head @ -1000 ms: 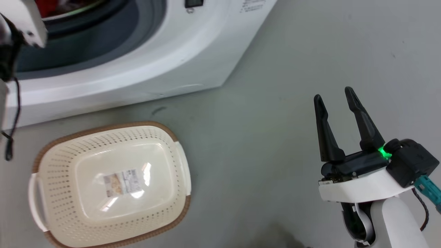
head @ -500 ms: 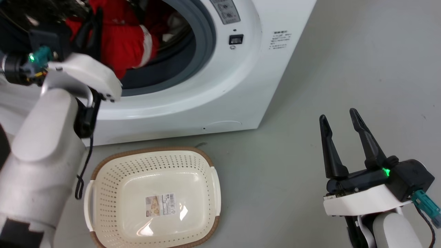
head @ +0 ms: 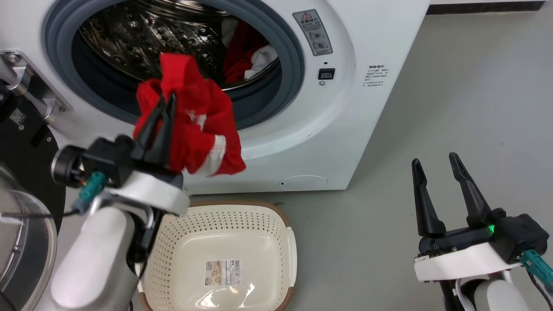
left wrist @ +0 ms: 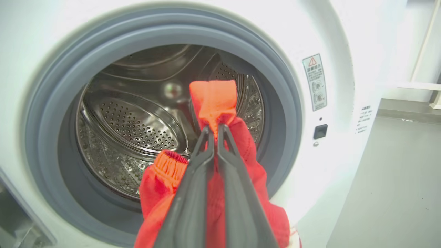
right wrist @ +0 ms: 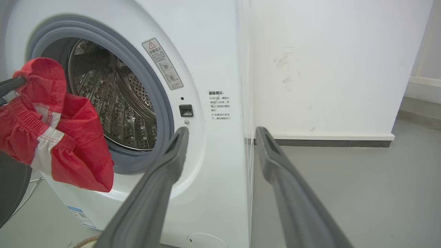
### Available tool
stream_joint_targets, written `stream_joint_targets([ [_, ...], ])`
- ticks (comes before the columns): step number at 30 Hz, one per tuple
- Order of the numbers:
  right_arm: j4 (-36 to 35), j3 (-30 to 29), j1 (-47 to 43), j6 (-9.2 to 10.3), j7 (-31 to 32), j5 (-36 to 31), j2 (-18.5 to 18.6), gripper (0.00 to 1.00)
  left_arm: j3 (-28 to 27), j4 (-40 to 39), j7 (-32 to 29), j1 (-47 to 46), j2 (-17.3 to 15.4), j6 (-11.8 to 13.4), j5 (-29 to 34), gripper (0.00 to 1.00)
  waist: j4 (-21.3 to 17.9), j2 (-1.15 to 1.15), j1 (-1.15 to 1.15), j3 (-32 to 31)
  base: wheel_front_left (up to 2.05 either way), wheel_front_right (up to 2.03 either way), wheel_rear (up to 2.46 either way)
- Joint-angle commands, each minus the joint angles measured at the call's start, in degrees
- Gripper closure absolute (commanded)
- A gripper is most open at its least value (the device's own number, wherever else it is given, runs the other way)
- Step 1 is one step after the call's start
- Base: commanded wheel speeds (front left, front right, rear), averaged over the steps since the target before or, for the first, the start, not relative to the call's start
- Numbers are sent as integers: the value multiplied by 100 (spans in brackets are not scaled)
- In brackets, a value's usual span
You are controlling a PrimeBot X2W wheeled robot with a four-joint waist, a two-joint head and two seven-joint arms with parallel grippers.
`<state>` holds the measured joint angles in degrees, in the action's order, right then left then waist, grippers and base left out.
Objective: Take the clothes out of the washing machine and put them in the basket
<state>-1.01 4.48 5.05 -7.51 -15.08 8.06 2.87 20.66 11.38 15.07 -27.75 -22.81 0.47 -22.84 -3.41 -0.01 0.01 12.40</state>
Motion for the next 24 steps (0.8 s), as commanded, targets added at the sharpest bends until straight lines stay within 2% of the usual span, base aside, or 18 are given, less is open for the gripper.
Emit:
stream_joint_targets([
  [1,-7,-17,-62,4,-14,-23,0,0,56,-99,14,212,34,-48,17,100,35,1,-1,-7,0,0,0],
  [6,-12,-60,-61,4,-14,-62,1,0,206,-319,-40,774,100,-66,-143,100,91,1,-1,101,0,0,0],
  [10,-31,-64,25,4,-14,-102,0,0,337,-73,-125,1039,136,-123,-239,100,82,1,-1,318,0,0,0],
  [16,-69,-89,169,4,-14,-169,0,0,445,937,-81,935,309,-294,-349,100,14,1,-1,795,0,0,0],
  [24,-268,-151,473,4,-14,-320,-1,0,530,2519,8,205,574,-569,-234,100,-109,1,-1,1780,0,0,0],
])
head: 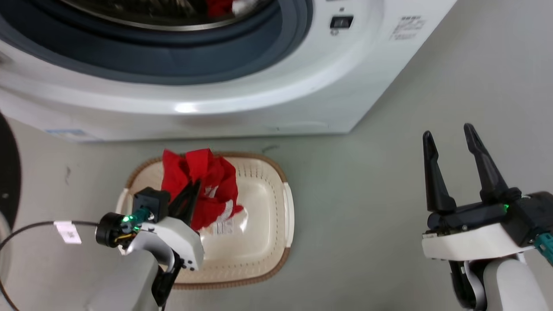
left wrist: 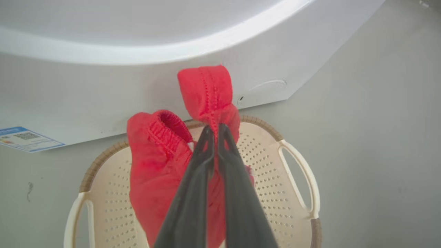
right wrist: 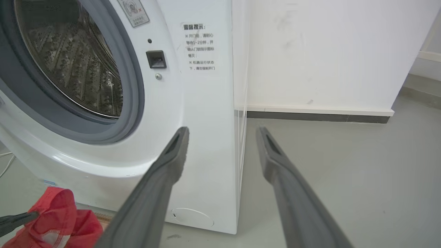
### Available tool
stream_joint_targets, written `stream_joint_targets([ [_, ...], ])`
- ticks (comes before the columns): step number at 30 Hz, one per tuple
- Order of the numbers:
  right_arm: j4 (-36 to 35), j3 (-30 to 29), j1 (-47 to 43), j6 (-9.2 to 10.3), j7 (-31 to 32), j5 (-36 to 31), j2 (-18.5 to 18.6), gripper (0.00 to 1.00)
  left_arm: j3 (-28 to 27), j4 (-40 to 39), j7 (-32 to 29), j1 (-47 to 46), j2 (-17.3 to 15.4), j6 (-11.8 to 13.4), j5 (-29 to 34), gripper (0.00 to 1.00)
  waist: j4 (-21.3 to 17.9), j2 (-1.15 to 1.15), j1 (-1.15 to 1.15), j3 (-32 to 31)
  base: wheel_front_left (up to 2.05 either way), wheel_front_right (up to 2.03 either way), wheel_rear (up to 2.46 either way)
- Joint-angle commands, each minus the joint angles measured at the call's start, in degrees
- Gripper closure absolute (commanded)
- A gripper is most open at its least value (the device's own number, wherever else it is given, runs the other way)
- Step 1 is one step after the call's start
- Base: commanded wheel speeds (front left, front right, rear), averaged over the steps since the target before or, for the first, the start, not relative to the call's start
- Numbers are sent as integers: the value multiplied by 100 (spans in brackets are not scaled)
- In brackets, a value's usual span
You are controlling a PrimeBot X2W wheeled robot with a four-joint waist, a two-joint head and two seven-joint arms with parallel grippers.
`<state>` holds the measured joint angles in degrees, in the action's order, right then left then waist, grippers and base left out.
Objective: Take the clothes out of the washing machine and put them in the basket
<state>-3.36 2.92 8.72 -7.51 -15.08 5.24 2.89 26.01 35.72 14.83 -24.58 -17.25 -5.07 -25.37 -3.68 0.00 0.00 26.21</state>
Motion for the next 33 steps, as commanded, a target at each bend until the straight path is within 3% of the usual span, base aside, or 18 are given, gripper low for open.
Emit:
stream_joint_targets([
  [1,-70,-13,154,4,-14,-77,-2,0,-46,266,38,-215,79,-36,-18,100,-108,0,0,519,0,0,0],
  [16,-452,-145,567,4,-14,-197,-4,0,-533,2033,38,-1315,74,-164,247,100,-536,0,0,1890,0,0,0],
  [29,-693,-257,596,4,-14,-190,-4,0,-867,2574,39,-1823,169,-65,535,100,-630,0,0,2523,0,0,0],
  [30,-687,-257,599,4,-14,-195,-4,0,-887,2602,39,-1858,184,-57,556,64,-627,0,0,2526,0,0,0],
  [31,-670,-261,606,4,-14,-201,-4,0,-907,2627,39,-1870,207,-50,558,8,-619,0,0,2520,0,0,0],
  [32,-645,-267,610,4,-14,-208,-4,0,-920,2652,39,-1866,233,-46,576,0,-606,0,0,2499,0,0,0],
  [33,-618,-269,613,4,-14,-213,-4,0,-942,2668,39,-1851,255,-53,586,0,-595,0,0,2460,0,0,0],
])
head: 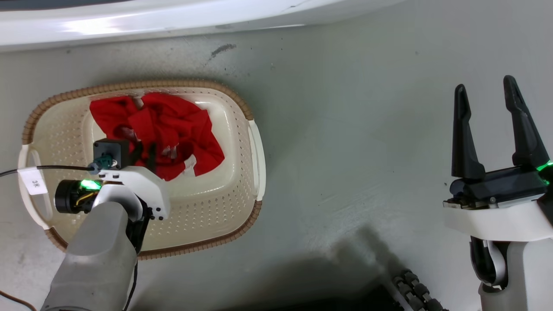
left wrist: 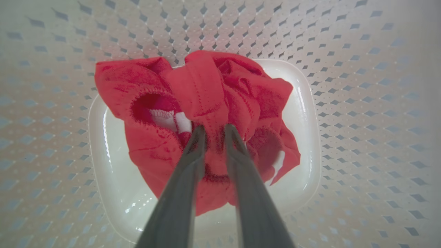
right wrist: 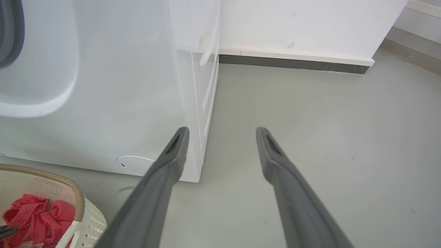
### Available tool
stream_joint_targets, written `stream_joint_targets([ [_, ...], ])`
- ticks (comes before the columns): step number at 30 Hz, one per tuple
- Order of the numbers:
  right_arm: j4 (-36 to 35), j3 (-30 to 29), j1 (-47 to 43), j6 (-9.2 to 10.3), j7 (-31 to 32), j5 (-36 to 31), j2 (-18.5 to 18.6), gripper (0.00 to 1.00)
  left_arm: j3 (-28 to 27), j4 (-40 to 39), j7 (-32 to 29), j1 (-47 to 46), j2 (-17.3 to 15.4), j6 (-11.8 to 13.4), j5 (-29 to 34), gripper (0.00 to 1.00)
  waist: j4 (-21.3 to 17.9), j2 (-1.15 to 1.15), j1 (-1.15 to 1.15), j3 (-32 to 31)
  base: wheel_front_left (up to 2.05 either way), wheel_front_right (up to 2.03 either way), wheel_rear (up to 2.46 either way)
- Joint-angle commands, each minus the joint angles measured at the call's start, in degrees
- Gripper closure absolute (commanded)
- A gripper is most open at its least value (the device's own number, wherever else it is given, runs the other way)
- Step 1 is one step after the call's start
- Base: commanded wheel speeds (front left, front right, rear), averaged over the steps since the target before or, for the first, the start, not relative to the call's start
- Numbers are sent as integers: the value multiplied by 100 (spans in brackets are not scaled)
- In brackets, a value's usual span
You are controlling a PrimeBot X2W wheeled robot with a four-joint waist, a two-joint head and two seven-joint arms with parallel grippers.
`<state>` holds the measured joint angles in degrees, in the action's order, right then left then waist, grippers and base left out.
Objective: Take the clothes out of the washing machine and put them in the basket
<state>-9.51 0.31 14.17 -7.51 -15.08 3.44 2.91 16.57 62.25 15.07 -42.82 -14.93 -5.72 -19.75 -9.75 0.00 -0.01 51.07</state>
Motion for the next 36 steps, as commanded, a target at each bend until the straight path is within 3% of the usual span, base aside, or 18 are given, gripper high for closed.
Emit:
stream_joint_targets([
  [1,15,3,73,4,-14,-39,-5,0,-26,10,15,-8,30,10,35,0,20,0,1,-68,0,0,0],
  [9,210,0,89,4,-14,-48,-5,0,-197,-327,15,373,178,-23,147,0,94,0,1,-631,0,0,0],
  [23,600,3,-177,4,-14,77,-4,0,-761,-2181,15,1475,284,-165,459,0,298,0,1,-2060,0,0,0],
  [36,858,62,-532,4,-14,417,-4,0,-1075,-3446,15,2518,285,-174,539,0,98,0,1,-3086,0,0,0],
])
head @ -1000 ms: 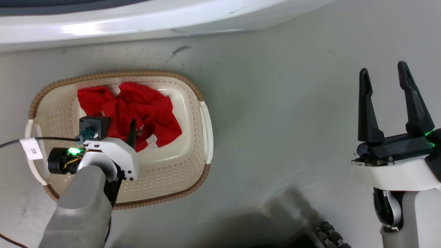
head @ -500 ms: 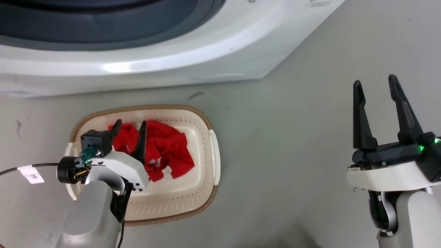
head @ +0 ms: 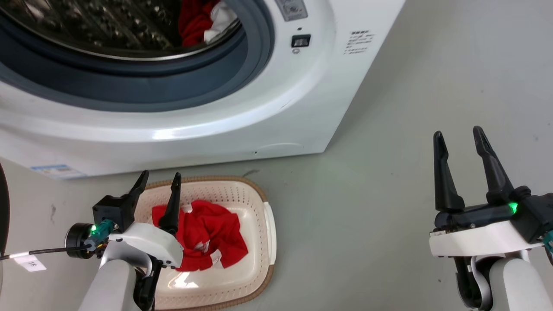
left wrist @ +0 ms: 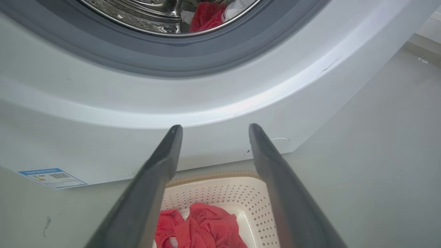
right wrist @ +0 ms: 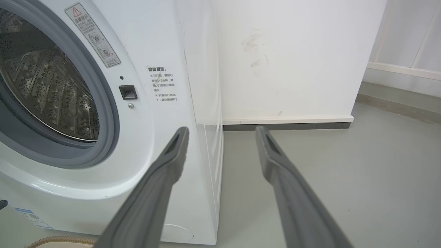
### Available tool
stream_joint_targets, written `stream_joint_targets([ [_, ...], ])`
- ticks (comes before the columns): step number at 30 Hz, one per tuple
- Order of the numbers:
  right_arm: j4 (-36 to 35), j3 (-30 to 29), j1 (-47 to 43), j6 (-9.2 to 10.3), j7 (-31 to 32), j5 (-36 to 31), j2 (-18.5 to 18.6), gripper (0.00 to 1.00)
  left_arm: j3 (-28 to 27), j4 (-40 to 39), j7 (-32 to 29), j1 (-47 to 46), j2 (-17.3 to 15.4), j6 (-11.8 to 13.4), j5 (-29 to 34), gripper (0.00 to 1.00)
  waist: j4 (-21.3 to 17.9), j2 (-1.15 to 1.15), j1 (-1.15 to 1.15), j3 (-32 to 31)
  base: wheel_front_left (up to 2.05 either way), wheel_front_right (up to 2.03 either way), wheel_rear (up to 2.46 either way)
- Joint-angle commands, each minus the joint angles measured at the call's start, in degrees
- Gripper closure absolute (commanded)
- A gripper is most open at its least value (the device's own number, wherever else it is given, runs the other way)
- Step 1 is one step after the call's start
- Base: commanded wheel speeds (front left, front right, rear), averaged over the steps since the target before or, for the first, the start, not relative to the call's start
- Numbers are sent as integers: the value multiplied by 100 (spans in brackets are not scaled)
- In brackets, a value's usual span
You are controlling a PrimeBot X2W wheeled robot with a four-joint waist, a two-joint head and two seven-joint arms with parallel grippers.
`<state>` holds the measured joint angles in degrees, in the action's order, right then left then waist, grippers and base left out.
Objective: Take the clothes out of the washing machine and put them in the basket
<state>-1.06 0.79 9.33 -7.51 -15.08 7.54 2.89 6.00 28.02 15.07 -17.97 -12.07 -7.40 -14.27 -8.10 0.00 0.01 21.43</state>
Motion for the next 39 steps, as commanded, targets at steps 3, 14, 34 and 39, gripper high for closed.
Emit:
stream_joint_targets([
  [3,7,53,-105,4,-14,56,-3,0,10,-121,15,47,-51,-6,-58,0,-130,0,-1,-167,0,0,0],
  [14,-91,128,-51,4,-14,195,-4,0,683,-227,-510,-1226,-811,0,-606,0,-466,0,-1,357,0,0,0],
  [34,-339,666,483,4,-14,754,-5,0,1289,977,-4155,-6027,-2243,-2,-1800,0,-1447,0,-1,2235,0,0,0],
  [39,-397,821,475,4,-14,1045,-7,0,1147,1545,-4872,-7015,-2135,182,-1996,0,-1641,0,-1,2563,0,0,0],
])
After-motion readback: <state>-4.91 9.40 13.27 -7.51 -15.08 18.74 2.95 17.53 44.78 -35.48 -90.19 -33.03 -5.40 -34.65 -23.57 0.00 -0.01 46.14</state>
